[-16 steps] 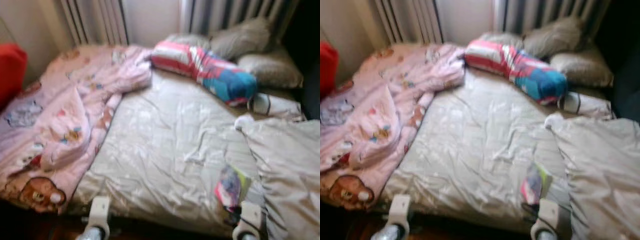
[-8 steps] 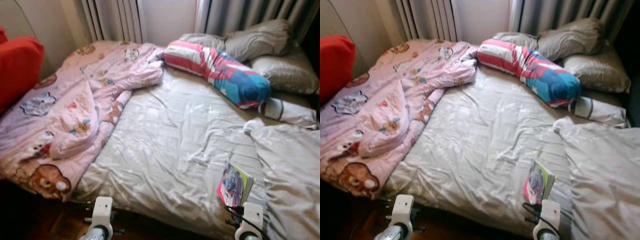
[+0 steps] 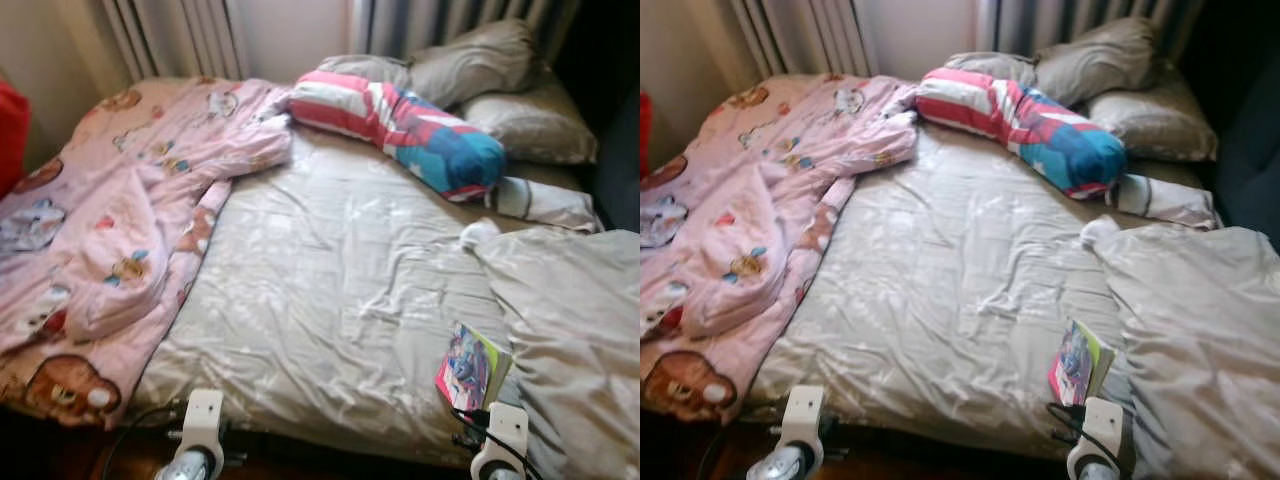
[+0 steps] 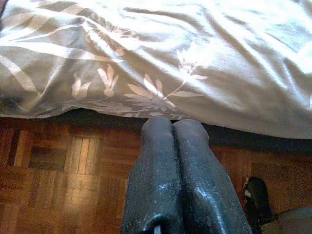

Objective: Clean up the room

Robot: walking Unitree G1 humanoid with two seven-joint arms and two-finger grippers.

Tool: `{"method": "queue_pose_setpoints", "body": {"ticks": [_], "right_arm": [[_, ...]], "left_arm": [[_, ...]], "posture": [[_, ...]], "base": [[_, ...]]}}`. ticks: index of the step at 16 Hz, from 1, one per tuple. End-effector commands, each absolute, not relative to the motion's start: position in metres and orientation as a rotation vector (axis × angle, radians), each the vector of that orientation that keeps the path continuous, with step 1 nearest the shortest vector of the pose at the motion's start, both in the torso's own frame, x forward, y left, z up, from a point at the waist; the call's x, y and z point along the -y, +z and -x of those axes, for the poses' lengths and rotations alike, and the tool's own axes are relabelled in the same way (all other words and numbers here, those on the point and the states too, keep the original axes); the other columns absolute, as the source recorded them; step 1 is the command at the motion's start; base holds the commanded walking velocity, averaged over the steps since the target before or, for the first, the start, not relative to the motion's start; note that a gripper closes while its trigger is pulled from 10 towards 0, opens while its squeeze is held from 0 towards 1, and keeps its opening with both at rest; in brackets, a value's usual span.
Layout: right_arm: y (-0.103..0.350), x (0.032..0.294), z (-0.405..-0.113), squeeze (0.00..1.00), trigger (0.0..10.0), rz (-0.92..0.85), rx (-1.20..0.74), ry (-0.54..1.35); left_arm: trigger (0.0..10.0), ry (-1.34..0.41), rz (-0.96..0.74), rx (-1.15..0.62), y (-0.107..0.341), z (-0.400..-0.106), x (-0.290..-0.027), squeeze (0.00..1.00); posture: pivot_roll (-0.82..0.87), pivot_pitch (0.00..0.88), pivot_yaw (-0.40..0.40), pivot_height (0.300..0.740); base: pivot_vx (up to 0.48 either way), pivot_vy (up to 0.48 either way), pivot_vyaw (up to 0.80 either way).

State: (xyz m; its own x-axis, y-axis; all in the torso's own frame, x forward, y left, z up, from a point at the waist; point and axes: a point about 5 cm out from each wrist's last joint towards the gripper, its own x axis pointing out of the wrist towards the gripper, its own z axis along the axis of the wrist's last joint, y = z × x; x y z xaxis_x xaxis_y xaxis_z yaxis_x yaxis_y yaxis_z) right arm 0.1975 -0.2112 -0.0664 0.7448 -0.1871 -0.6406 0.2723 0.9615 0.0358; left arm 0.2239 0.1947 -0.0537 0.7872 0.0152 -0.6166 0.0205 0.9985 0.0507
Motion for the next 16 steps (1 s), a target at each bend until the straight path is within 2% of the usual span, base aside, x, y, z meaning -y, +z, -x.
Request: {"method": "queue_pose_setpoints", "body": {"ticks": [1,3,6,16], "right_arm": [[-0.0623,0.2117,-0.2024,0.00,10.0,-0.132,-0.648,-0.256],[-0.0626,0.2113,-0.2025,0.00,10.0,-0.139,-0.652,-0.252],[-0.0628,0.2114,-0.2023,0.00,10.0,-0.139,-0.654,-0.251],[-0.0615,0.2092,-0.2047,0.00,10.0,-0.135,-0.643,-0.244]], "left_arm": [[10.0,0.011,-0.043,-0.702,-0.0601,-0.2142,-0.1965,0.00],[10.0,0.008,-0.045,-0.702,-0.0600,-0.2143,-0.1962,0.00],[10.0,-0.003,-0.053,-0.704,-0.0602,-0.2146,-0.1945,0.00],[10.0,0.006,-0.047,-0.696,-0.0594,-0.2150,-0.1963,0.00]], "posture": [[0.01,0.093,-0.009,0.740],[0.01,0.093,-0.010,0.740],[0.01,0.093,-0.010,0.740],[0.02,0.095,-0.012,0.740]], "base": [[0.000,0.000,0.00],[0.127,0.000,-0.21],[0.340,0.000,-0.72],[0.029,0.000,0.00]]}}
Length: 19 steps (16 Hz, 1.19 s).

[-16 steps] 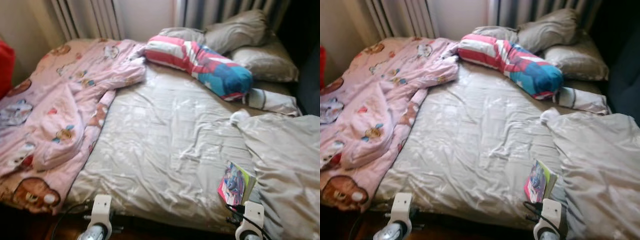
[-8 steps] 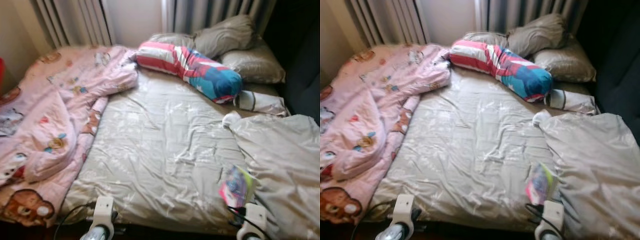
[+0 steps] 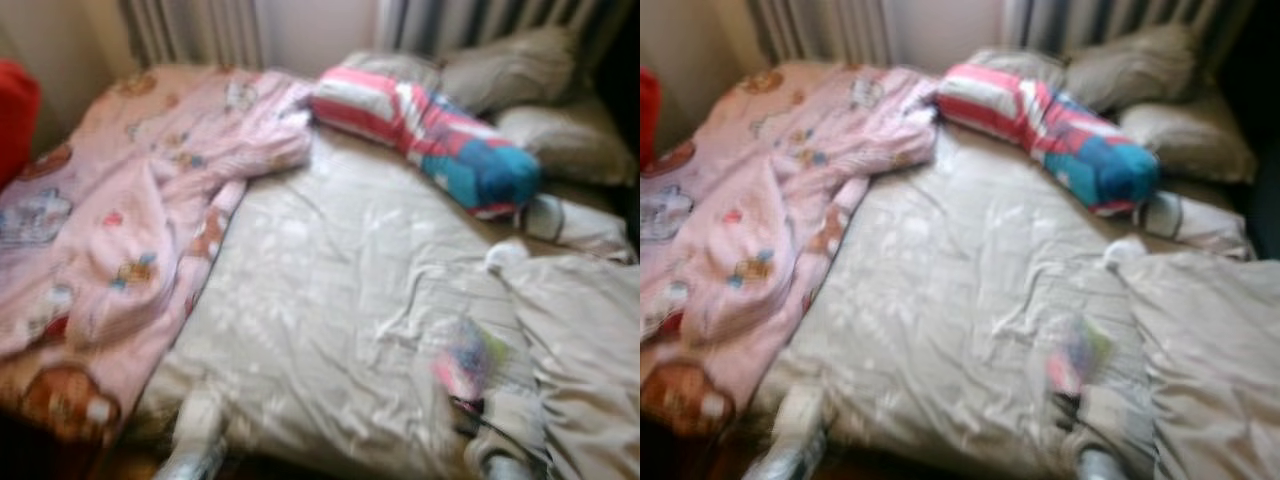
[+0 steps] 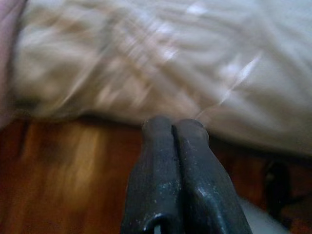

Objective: Clean up the room

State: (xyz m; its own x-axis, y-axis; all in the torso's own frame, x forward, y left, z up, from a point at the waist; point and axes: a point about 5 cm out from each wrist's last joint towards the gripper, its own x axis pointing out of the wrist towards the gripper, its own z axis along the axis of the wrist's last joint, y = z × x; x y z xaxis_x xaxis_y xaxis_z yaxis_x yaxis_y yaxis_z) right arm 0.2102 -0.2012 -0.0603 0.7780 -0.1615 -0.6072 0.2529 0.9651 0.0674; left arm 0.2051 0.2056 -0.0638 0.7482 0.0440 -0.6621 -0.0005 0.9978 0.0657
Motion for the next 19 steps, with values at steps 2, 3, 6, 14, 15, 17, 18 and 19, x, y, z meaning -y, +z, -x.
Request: {"method": "queue_pose_setpoints", "body": {"ticks": [2,3,6,14,15,17,18,19], "right_arm": [[-0.061,0.209,-0.205,0.00,10.0,-0.136,-0.641,-0.245],[-0.061,0.210,-0.206,0.00,10.0,-0.138,-0.634,-0.246],[-0.059,0.209,-0.208,0.00,10.0,-0.144,-0.623,-0.244],[-0.055,0.210,-0.214,0.00,10.0,-0.180,-0.596,-0.254],[-0.055,0.210,-0.215,0.00,10.0,-0.184,-0.591,-0.254],[-0.053,0.209,-0.217,0.00,10.0,-0.178,-0.586,-0.250],[-0.053,0.209,-0.218,0.00,10.0,-0.182,-0.577,-0.255],[-0.052,0.210,-0.218,0.00,10.0,-0.176,-0.573,-0.255]], "left_arm": [[10.0,0.007,-0.047,-0.697,-0.060,-0.215,-0.196,0.00],[10.0,0.006,-0.046,-0.695,-0.059,-0.215,-0.196,0.00],[10.0,0.002,-0.047,-0.694,-0.060,-0.215,-0.195,0.00],[10.0,0.000,-0.049,-0.689,-0.059,-0.217,-0.195,0.00],[10.0,0.000,-0.051,-0.691,-0.059,-0.216,-0.194,0.00],[10.0,-0.001,-0.055,-0.692,-0.059,-0.216,-0.194,0.00],[10.0,-0.005,-0.067,-0.692,-0.059,-0.216,-0.195,0.00],[10.0,-0.007,-0.072,-0.690,-0.059,-0.216,-0.195,0.00]], "posture": [[0.02,0.096,-0.013,0.740],[0.02,0.097,-0.013,0.740],[0.02,0.096,-0.013,0.740],[0.02,0.092,-0.010,0.740],[0.02,0.092,-0.010,0.740],[0.02,0.091,-0.009,0.740],[0.02,0.091,-0.009,0.740],[0.02,0.091,-0.009,0.740]], "base": [[0.000,0.000,0.00],[0.000,0.000,0.00],[0.000,0.000,0.00],[0.000,0.000,-0.39],[0.000,0.000,-0.77],[0.000,0.000,-0.77],[0.000,0.000,-0.77],[0.000,-0.334,0.00]]}}
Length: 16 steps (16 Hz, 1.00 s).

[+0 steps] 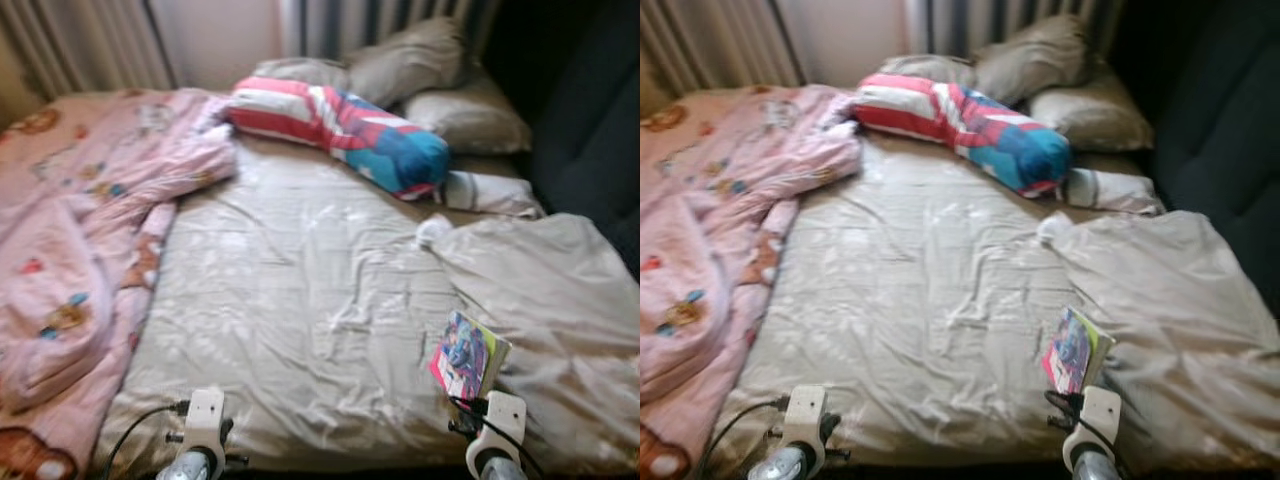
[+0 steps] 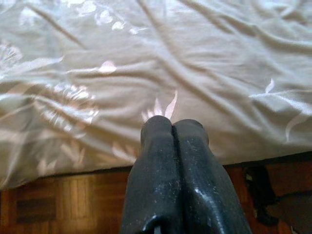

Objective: Clean up the room

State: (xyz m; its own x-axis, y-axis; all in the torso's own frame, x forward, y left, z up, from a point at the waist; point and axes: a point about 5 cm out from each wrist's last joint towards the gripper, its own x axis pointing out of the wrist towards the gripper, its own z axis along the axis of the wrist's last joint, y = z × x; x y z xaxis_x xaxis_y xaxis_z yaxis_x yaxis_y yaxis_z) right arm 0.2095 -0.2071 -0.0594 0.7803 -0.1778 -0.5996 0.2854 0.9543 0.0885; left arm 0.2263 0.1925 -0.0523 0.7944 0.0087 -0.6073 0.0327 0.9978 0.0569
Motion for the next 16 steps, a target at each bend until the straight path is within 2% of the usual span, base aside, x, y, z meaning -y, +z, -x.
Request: {"method": "queue_pose_setpoints", "body": {"ticks": [1,4,8,16], "right_arm": [[-0.052,0.210,-0.218,0.00,10.0,-0.170,-0.567,-0.256],[-0.051,0.209,-0.219,0.00,10.0,-0.170,-0.555,-0.254],[-0.050,0.209,-0.220,0.00,10.0,-0.177,-0.552,-0.251],[-0.023,0.213,-0.257,0.00,10.0,-0.554,-0.357,-0.309]], "left_arm": [[10.0,-0.009,-0.077,-0.688,-0.058,-0.217,-0.195,0.00],[10.0,-0.009,-0.075,-0.682,-0.057,-0.218,-0.194,0.00],[10.0,0.001,-0.064,-0.683,-0.058,-0.217,-0.195,0.00],[10.0,-0.014,-0.071,-0.677,-0.058,-0.217,-0.195,0.00]], "posture": [[0.02,0.090,-0.008,0.740],[0.02,0.091,-0.010,0.740],[0.02,0.093,-0.010,0.740],[0.02,0.116,0.003,0.740]], "base": [[0.000,-0.424,0.00],[0.000,-0.371,0.00],[0.000,0.000,0.00],[0.000,0.000,0.00]]}}
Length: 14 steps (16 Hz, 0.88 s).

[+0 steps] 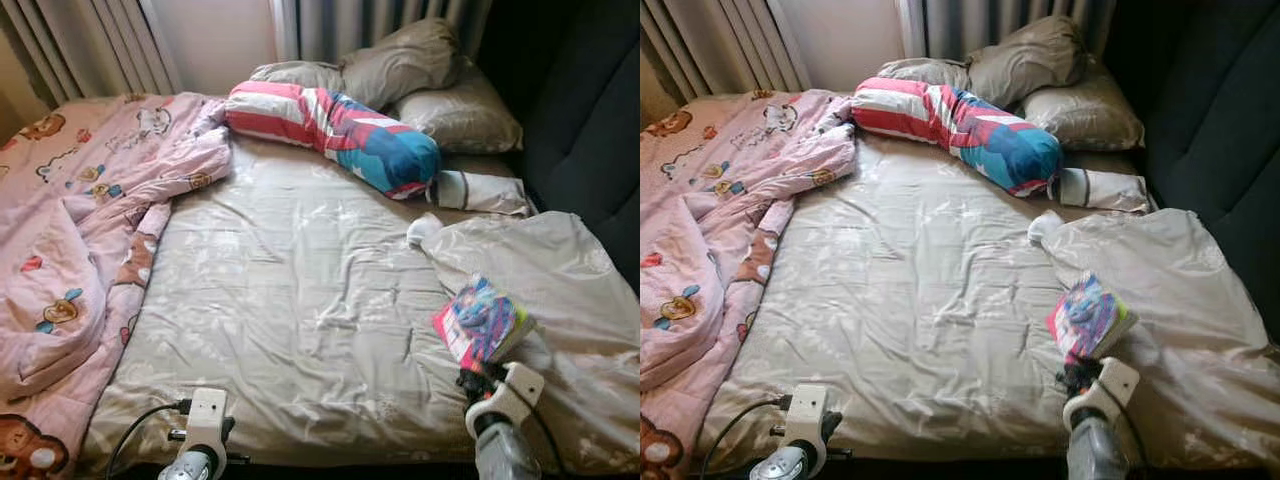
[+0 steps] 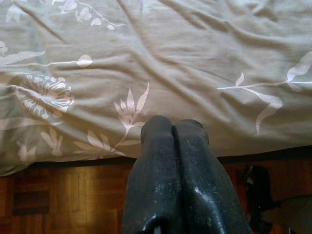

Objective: Clean up the room

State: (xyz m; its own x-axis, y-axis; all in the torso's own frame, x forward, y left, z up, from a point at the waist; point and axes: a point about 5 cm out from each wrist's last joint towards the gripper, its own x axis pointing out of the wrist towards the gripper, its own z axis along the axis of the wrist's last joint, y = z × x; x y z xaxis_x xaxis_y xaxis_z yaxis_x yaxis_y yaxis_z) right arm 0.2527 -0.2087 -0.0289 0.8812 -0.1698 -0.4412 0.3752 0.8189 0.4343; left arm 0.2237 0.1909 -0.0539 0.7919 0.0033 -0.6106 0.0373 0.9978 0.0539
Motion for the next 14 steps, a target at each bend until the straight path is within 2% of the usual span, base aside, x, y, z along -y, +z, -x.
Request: {"method": "queue_pose_setpoints", "body": {"ticks": [1,5,6,8,10,12,14], "right_arm": [[-0.021,0.214,-0.260,0.00,10.0,-0.608,-0.338,-0.327],[-0.016,0.208,-0.270,0.00,10.0,-0.766,-0.309,-0.319],[-0.011,0.196,-0.277,0.00,10.0,-0.743,-0.310,-0.205],[-0.007,0.187,-0.281,0.00,10.0,-0.626,-0.311,-0.115],[0.005,0.178,-0.289,0.00,10.0,-0.603,-0.225,0.000],[0.011,0.173,-0.292,0.00,10.0,-0.707,-0.147,0.049],[0.010,0.176,-0.289,0.00,10.0,-0.815,-0.098,-0.009]], "left_arm": [[10.0,-0.019,-0.075,-0.672,-0.057,-0.217,-0.195,0.00],[10.0,-0.035,-0.091,-0.649,-0.057,-0.213,-0.200,0.00],[10.0,-0.048,-0.102,-0.636,-0.055,-0.214,-0.201,0.00],[10.0,-0.057,-0.107,-0.634,-0.055,-0.216,-0.199,0.00],[10.0,-0.077,-0.115,-0.615,-0.052,-0.219,-0.198,0.00],[10.0,-0.094,-0.118,-0.600,-0.051,-0.221,-0.195,0.00],[10.0,-0.102,-0.119,-0.599,-0.051,-0.221,-0.194,0.00]], "posture": [[0.02,0.124,0.007,0.740],[0.05,0.170,0.023,0.740],[0.05,0.181,0.024,0.740],[0.06,0.198,0.030,0.740],[0.05,0.208,0.036,0.740],[0.04,0.208,0.040,0.740],[0.03,0.199,0.042,0.740]], "base": [[0.000,0.000,0.00],[0.000,0.000,0.00],[0.000,0.000,0.00],[0.000,0.000,0.00],[0.000,0.000,0.00],[0.000,0.000,0.00],[0.000,0.000,0.00]]}}
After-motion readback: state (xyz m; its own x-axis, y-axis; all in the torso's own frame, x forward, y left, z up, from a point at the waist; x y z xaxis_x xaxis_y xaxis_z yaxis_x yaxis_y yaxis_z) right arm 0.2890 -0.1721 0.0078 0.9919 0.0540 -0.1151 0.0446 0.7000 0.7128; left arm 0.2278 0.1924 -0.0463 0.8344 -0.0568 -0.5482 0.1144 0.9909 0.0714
